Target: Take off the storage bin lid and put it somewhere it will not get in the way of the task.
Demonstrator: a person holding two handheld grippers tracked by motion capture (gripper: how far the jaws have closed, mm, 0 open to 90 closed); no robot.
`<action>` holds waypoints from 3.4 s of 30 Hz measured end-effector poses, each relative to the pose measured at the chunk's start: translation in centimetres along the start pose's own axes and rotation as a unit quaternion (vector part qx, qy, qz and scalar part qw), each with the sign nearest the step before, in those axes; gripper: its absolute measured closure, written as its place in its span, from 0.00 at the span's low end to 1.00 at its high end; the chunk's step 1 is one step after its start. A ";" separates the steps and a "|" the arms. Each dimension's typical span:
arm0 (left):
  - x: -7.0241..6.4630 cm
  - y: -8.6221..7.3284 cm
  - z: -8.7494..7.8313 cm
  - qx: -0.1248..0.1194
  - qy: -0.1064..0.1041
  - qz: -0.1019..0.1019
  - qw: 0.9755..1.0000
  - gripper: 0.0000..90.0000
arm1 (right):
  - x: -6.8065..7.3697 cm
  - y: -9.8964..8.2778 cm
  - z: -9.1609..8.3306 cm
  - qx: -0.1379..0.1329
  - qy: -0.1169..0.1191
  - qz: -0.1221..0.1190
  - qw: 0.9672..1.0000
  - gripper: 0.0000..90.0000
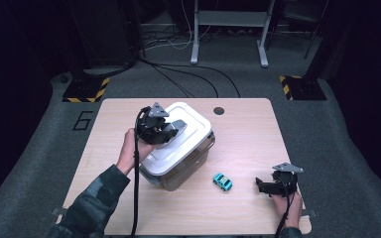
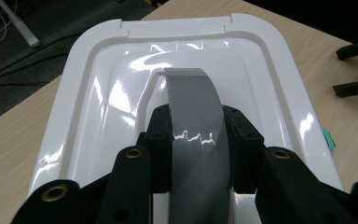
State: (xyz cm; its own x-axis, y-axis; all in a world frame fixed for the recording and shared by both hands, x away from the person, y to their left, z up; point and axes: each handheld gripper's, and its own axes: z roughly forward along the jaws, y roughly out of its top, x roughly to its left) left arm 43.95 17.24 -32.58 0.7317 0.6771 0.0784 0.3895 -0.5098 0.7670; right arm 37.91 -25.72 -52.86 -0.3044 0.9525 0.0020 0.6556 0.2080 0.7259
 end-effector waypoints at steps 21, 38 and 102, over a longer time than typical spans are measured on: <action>2.2 0.3 -3.0 -0.009 0.038 -0.008 0.999 0.74 | 0.0 0.0 0.0 0.000 0.000 0.000 1.000 0.04; 4.8 -0.1 -4.7 -0.012 0.069 -0.024 0.997 0.74 | 0.0 0.0 0.0 0.000 -0.001 0.000 1.000 0.04; 15.8 -9.7 -4.9 0.024 0.162 -0.193 0.967 0.74 | 0.0 0.0 0.0 -0.001 -0.002 0.001 1.000 0.04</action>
State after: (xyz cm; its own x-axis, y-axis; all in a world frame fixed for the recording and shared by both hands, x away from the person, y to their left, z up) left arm 49.01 35.50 -35.70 0.3146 0.9492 -0.0064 0.6307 -0.2040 0.7487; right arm 37.89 -25.68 -52.86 -0.3002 0.9539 0.0018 0.6558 0.2050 0.7266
